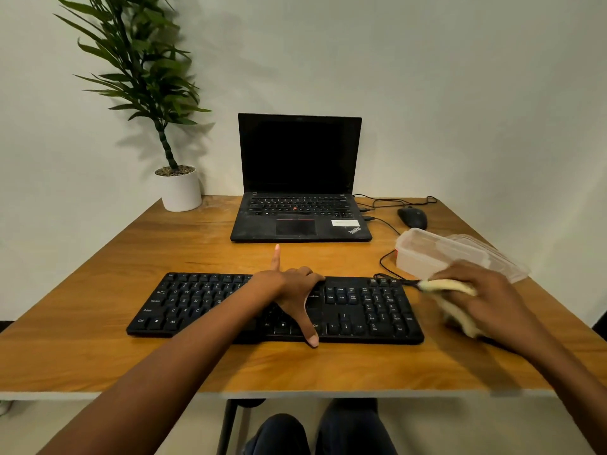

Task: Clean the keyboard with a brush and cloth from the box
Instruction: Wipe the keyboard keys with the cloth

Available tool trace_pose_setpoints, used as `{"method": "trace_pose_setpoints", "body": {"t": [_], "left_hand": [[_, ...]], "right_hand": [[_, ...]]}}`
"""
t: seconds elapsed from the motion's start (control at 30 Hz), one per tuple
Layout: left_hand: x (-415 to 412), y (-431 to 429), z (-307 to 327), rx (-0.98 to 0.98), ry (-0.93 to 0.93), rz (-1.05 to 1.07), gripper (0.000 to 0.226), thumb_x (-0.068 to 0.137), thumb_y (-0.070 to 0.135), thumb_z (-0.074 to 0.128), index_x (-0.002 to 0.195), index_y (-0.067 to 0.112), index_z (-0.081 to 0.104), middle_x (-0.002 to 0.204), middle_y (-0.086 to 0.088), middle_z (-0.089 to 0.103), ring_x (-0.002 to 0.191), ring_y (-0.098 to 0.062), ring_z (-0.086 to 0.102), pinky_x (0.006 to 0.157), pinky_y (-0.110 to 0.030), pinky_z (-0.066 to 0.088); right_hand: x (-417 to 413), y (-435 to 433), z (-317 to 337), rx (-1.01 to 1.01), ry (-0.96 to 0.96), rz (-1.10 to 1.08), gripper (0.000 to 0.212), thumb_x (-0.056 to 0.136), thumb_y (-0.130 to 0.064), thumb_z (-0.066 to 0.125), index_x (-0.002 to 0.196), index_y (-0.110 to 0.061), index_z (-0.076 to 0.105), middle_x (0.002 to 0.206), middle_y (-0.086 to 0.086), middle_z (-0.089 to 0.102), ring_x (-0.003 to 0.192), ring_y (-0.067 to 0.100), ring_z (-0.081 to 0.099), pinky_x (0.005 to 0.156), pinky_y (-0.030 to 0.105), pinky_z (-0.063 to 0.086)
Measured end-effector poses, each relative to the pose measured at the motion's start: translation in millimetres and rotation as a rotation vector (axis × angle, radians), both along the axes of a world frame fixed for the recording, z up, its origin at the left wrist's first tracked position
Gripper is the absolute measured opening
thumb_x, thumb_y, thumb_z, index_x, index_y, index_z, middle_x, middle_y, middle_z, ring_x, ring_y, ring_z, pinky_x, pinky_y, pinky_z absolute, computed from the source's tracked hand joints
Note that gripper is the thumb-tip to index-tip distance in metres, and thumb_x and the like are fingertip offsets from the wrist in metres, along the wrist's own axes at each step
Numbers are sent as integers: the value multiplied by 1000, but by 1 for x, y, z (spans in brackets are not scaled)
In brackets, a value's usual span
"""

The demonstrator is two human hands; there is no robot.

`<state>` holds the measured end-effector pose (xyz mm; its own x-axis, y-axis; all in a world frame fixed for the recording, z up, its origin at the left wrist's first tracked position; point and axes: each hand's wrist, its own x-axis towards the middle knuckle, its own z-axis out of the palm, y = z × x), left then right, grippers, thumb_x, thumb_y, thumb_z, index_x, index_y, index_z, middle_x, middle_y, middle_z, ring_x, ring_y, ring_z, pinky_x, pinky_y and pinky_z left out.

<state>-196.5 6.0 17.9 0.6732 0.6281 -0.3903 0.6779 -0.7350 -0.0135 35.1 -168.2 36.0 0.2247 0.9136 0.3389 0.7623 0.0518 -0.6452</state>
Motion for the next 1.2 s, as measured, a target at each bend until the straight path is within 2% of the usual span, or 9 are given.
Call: {"method": "trace_pose_setpoints", "body": {"t": [0.1, 0.2, 0.3, 0.5, 0.7, 0.9, 1.07, 1.13, 1.2], "left_hand": [[-10, 1, 2, -13, 27, 24, 123, 61, 68, 72, 151, 23, 0, 157, -1, 10, 146, -24, 8, 91, -65, -33], [-8, -3, -1, 3, 33, 6, 124, 63, 71, 68, 151, 22, -6, 159, -2, -4, 147, -22, -4, 88, -62, -34], [-1, -7, -7, -3, -25, -23, 126, 65, 71, 67, 151, 18, -8, 159, -2, -6, 146, -21, -9, 91, -61, -35], [0, -1, -12, -26, -79, -38, 128, 59, 69, 72, 151, 17, 0, 159, 0, 5, 146, -21, 1, 102, -65, -24], [2, -4, -8, -3, -45, -43, 127, 60, 70, 71, 151, 15, 1, 158, 0, 8, 146, -21, 5, 99, -66, -27], [7, -7, -7, 113, -12, -75, 125, 61, 74, 66, 151, 13, 4, 155, -6, 19, 145, -25, 13, 84, -59, -38], [5, -6, -7, 52, -56, -53, 125, 60, 70, 71, 151, 15, 5, 155, -2, 17, 145, -23, 11, 91, -64, -35], [4, -6, -6, 18, -46, -40, 125, 60, 68, 72, 151, 16, 3, 156, -1, 14, 146, -22, 8, 95, -65, -32], [4, -7, -6, 3, -46, -32, 126, 60, 68, 72, 151, 16, 2, 157, 0, 12, 146, -22, 8, 97, -66, -29]], "right_hand": [[-1, -23, -9, 40, 249, -126, 27, 80, 6, 62, 89, -19, 69, 93, -5, 64, 86, 6, 55, 66, 16, 41], [-12, -17, -36, -19, 319, -182, 25, 82, 5, 60, 91, -18, 66, 93, -2, 62, 85, 14, 54, 65, 24, 40], [-24, -2, -65, -39, 215, -257, 23, 83, 3, 61, 101, -10, 66, 97, 2, 60, 89, 16, 51, 71, 25, 37], [-32, 38, -76, 25, 83, -359, 18, 81, 2, 64, 98, 1, 69, 94, 15, 67, 79, 19, 52, 69, 28, 37], [-22, 98, -61, -91, -31, -412, 17, 86, -8, 60, 98, -9, 72, 96, 12, 70, 83, 25, 61, 64, 32, 47], [-34, 35, -62, -163, -128, -375, 15, 86, -12, 63, 98, -13, 71, 88, 4, 66, 64, 8, 49, 49, 20, 35], [-36, 22, -65, -192, -102, -393, 15, 85, -10, 62, 97, -13, 71, 88, 0, 63, 64, 5, 46, 50, 19, 33], [-33, 51, -61, -170, -116, -408, 15, 85, -10, 62, 98, -10, 71, 85, 6, 67, 64, 11, 53, 51, 24, 41], [-29, 82, -52, -175, -117, -432, 15, 85, -11, 63, 97, -8, 71, 89, 11, 69, 75, 22, 61, 59, 29, 46]]}}
